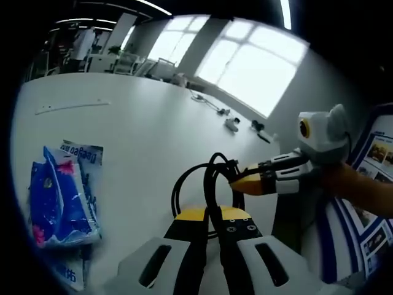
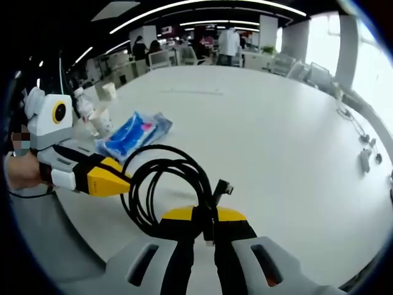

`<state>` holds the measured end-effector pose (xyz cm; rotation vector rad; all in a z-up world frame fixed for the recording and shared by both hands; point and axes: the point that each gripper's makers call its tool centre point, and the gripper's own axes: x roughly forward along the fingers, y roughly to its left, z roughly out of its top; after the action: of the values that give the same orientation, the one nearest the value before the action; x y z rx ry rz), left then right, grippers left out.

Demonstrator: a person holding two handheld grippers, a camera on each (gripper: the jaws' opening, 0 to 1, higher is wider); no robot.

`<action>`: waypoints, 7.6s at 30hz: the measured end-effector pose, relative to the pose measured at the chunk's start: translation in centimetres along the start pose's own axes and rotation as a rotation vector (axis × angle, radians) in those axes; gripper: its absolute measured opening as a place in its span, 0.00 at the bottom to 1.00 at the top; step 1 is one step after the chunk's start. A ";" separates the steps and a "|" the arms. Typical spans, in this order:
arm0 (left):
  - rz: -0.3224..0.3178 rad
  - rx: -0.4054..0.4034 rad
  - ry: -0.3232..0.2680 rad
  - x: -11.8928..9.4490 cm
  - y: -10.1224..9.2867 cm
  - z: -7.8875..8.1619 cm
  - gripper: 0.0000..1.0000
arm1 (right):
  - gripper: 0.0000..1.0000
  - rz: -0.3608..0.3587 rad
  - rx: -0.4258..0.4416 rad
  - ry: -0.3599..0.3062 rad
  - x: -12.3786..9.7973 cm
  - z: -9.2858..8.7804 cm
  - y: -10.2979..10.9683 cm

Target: Arrange the tabletop items into an orderly group along one side of the table until the central work area is clear of visible clutter.

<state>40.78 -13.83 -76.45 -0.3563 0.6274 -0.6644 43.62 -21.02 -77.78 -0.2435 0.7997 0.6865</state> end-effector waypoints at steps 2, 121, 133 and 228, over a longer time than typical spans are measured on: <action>-0.001 -0.005 0.007 0.3 0.2 -0.2 0.01 | 0.06 -0.004 -0.001 0.003 0.3 -0.1 -0.2; 0.024 0.203 0.035 -2.1 4.5 0.1 0.70 | 0.84 -0.035 -0.094 0.037 1.8 -1.9 -1.2; 0.072 0.185 0.023 -4.9 6.3 0.1 0.70 | 0.83 -0.012 -0.150 0.032 1.9 -1.1 0.3; 0.259 -0.001 -0.122 -13.8 12.0 -0.2 0.49 | 0.48 0.337 -0.611 -0.062 12.9 13.1 13.1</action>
<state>37.71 4.21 -76.67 -0.3072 0.5455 -0.3918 49.08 0.89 -77.59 -0.6447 0.5568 1.2471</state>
